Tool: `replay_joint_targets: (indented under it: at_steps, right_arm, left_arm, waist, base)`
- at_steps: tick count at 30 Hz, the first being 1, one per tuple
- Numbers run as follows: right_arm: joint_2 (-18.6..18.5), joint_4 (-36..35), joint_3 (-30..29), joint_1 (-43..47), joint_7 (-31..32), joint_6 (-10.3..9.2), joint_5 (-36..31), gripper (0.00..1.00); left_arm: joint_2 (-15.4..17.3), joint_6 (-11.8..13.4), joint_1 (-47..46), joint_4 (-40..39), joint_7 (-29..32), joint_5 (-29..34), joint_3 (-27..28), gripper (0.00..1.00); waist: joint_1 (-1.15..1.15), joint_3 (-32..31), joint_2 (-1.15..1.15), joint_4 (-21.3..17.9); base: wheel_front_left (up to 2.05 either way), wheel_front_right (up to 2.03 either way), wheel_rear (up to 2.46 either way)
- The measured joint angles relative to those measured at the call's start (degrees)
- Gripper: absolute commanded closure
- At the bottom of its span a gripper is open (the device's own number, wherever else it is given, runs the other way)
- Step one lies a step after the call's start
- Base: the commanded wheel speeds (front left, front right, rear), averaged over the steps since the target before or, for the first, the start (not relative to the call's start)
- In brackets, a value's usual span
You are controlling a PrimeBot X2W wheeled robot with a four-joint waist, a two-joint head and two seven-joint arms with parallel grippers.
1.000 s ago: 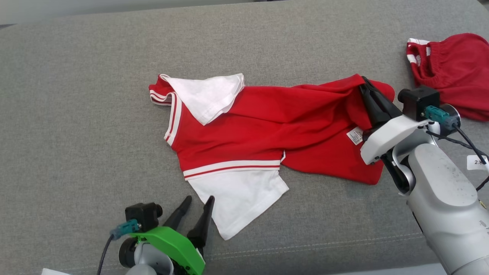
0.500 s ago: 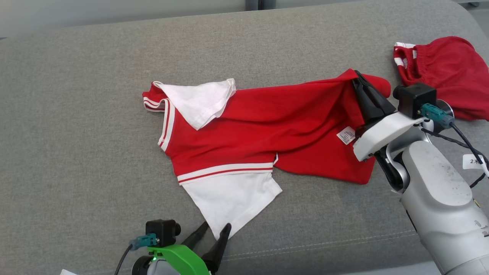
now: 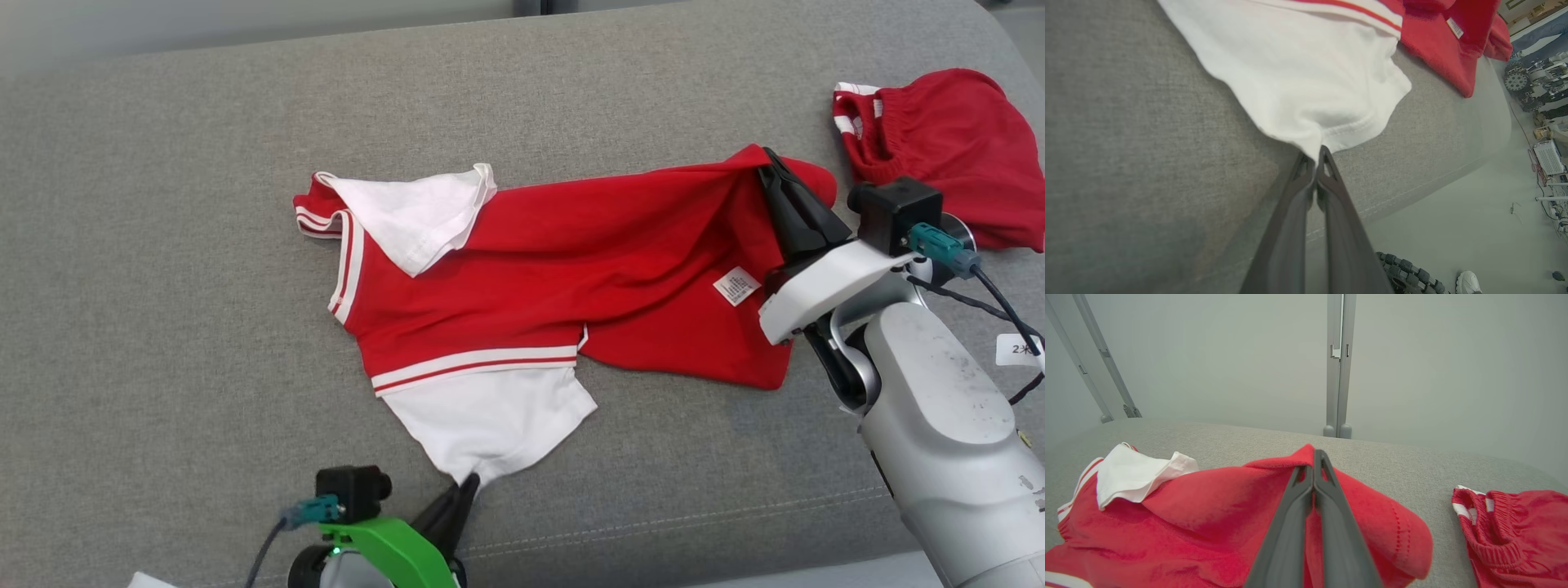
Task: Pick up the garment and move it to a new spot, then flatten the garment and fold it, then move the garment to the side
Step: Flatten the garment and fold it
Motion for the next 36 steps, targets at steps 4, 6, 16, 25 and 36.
replay_joint_targets:
  at_steps: [4, 6, 16, 25, 36]
  right_arm:
    - [-0.33, 0.25, 0.58, 0.05, -0.02, 0.09, -0.73, 1.0]
    - [-0.59, 0.67, 1.07, 0.03, -0.04, 0.32, -1.03, 1.0]
    - [-2.32, -8.23, -1.33, -11.06, -0.33, -0.85, -5.75, 1.0]
    - [-1.66, -0.98, -0.51, -2.84, -0.32, -0.75, -4.81, 1.0]
    - [-0.45, 1.57, -1.92, -2.35, -0.31, -0.69, -3.45, 0.0]
  left_arm:
    - [-0.27, -0.05, -0.75, -5.43, -5.34, -2.78, 5.17, 1.0]
    - [-0.41, -0.05, -1.34, -6.77, -6.65, -3.42, 6.67, 1.0]
    - [-0.33, 0.0, -10.77, -19.12, -17.22, -4.81, 20.63, 1.0]
    - [0.67, 1.45, -8.92, -20.78, -16.86, -6.05, 25.57, 1.0]
    - [0.6, 1.42, -7.56, -21.61, -16.86, -6.37, 25.53, 1.0]
  waist:
    - [0.0, 0.05, 0.0, 0.19]
    - [0.0, 0.06, 0.0, 0.26]
    - [0.0, 0.22, 0.0, 1.22]
    - [0.0, 1.18, 0.0, 1.18]
    - [0.0, 1.38, 0.0, 0.67]
  base:
    - [0.0, 0.0, 0.0]
    - [0.0, 0.0, 0.0]
    - [0.0, 0.0, 0.0]
    - [0.0, 0.0, 0.0]
    - [0.0, 0.0, 0.0]
